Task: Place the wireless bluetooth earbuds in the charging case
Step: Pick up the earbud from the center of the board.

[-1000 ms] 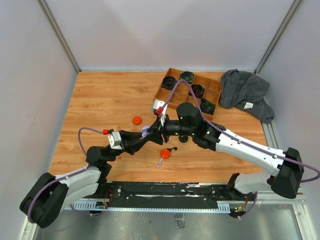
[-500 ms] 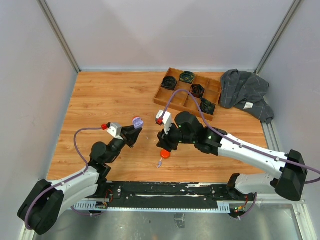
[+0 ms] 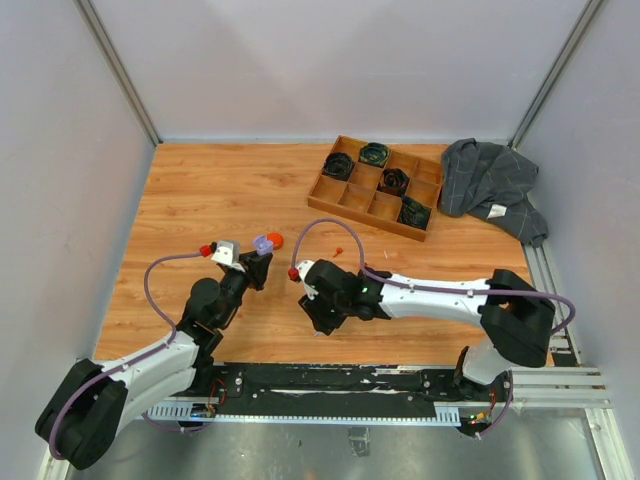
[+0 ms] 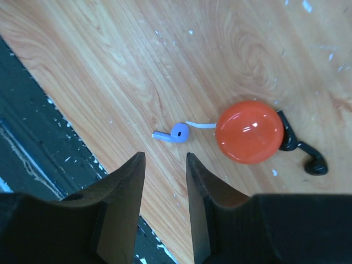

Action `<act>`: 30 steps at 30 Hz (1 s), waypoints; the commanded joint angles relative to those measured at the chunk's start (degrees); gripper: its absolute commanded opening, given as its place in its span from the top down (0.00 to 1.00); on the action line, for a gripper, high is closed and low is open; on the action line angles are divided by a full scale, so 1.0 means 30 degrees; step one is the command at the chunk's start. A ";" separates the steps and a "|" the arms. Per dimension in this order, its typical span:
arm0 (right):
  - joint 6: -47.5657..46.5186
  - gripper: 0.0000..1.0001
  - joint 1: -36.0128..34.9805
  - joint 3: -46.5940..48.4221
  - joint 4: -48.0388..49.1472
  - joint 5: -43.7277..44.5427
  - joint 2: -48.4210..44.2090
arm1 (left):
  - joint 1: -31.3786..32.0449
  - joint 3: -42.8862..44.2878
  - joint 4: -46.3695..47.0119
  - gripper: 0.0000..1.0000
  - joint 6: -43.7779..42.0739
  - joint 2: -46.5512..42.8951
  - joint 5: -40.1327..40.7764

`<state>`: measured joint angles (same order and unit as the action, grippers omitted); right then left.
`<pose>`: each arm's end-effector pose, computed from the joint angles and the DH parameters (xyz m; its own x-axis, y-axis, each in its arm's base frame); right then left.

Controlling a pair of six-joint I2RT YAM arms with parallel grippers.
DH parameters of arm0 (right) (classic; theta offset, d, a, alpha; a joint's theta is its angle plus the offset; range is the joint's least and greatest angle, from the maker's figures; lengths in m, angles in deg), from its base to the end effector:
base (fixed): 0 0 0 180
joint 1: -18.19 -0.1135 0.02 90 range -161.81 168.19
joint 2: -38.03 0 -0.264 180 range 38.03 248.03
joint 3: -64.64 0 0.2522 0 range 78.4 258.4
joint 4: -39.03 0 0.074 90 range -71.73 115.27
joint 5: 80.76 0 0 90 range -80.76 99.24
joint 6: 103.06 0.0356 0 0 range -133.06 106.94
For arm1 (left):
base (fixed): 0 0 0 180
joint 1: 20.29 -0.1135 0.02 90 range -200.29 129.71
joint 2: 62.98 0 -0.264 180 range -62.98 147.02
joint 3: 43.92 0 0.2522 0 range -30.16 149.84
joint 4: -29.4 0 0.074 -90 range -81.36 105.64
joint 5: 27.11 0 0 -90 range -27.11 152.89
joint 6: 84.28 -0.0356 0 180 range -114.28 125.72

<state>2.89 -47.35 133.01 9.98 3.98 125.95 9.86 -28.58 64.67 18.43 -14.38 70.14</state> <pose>0.1297 0.2930 0.2108 -0.5546 -0.5584 -0.6170 -0.8103 0.5310 0.2478 0.1454 -0.0793 0.1770 -0.0560 -0.2199 -0.9739 0.3863 0.8947 -0.2242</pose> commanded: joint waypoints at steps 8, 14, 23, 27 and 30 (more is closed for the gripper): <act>0.3521 0.63 -0.0683 0.1035 -0.0625 0.2161 0.2313 | -0.0175 0.0417 -0.0115 1.00 0.0246 -0.0483 0.0895; 0.3795 0.64 -0.0669 0.1225 -0.0759 0.2283 0.3088 | -0.0177 0.0380 -0.0028 1.00 0.0220 -0.0481 0.0756; 0.3525 0.69 -0.0683 0.1631 -0.1661 0.2843 0.3875 | -0.0178 0.0380 -0.0020 1.00 0.0188 -0.0518 0.0657; 0.2912 0.74 -0.0636 0.1711 -0.2624 0.3265 0.3947 | -0.0178 0.0380 -0.0027 1.00 0.0159 -0.0501 0.0609; 0.2295 0.76 -0.0449 0.1624 -0.3475 0.3207 0.3902 | -0.0163 0.0353 0.0028 1.00 0.0158 -0.0500 0.0536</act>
<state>12.50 -48.66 137.16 5.87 11.07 136.72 9.78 -28.56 63.08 19.04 -15.21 71.78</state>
